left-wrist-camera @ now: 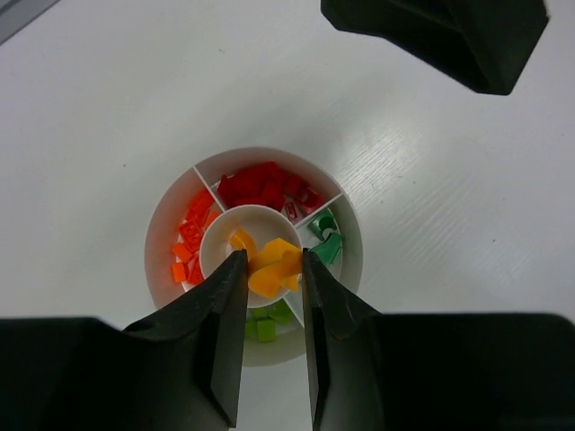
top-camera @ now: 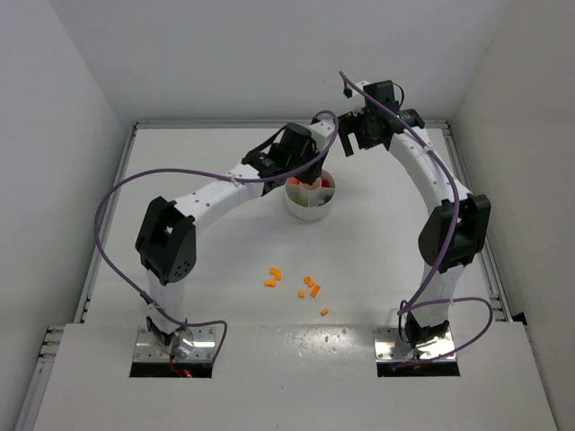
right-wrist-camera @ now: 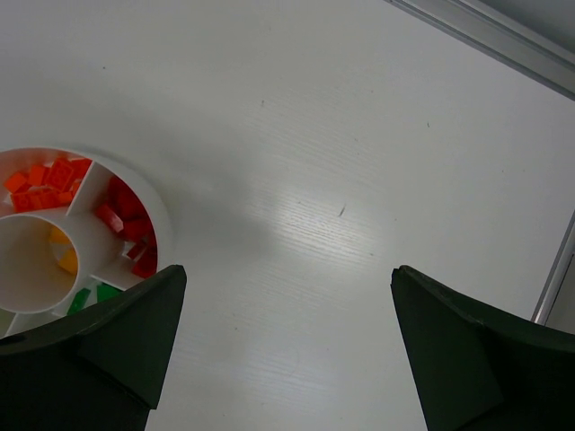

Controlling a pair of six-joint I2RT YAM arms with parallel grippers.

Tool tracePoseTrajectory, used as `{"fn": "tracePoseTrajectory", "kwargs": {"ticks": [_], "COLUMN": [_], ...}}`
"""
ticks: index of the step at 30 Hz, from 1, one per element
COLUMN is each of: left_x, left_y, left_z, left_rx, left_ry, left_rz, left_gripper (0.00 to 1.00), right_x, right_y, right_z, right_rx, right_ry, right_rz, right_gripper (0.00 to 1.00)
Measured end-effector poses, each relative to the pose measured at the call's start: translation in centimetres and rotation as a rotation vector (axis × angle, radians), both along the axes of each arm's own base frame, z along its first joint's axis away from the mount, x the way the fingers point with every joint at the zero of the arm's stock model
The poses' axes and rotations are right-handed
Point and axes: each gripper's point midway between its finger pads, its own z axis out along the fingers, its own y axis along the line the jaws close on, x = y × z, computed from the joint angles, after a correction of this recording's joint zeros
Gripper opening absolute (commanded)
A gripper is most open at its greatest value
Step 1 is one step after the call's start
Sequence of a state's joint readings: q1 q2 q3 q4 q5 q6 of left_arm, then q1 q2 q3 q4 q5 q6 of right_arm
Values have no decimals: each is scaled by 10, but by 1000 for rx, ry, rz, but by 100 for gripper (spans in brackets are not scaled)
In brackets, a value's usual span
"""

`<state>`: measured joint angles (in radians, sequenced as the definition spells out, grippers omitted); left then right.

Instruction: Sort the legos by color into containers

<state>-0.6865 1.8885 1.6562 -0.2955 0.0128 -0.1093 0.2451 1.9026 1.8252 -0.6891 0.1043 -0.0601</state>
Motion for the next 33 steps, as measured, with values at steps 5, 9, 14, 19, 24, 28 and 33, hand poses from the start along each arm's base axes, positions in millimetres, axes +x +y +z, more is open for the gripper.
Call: {"fn": "tracePoseTrajectory", "kwargs": {"ticks": [5, 9, 14, 19, 24, 28, 33], "left_x": [3, 4, 12, 24, 28, 29, 39], "left_y": [-3, -4, -2, 2, 5, 9, 55], "left_z": [-22, -38, -43, -43, -41, -38, 8], "left_rx": [23, 41, 47, 52, 60, 55, -47], "left_ry": [36, 61, 69, 56, 43, 46, 55], "left_rz": [-6, -7, 4, 20, 29, 49, 197], "left_gripper": [6, 17, 35, 62, 71, 68, 95], "right_x": [1, 3, 5, 5, 5, 1, -38], "right_y": [-1, -2, -6, -6, -7, -7, -1], "right_z": [2, 6, 10, 10, 10, 3, -18], "right_rx": [1, 5, 8, 7, 8, 14, 25], "right_ry": [-4, -16, -25, -24, -23, -3, 85], "right_rz": [-2, -5, -14, -14, -15, 18, 148], "right_gripper": [96, 96, 99, 99, 99, 88, 79]}}
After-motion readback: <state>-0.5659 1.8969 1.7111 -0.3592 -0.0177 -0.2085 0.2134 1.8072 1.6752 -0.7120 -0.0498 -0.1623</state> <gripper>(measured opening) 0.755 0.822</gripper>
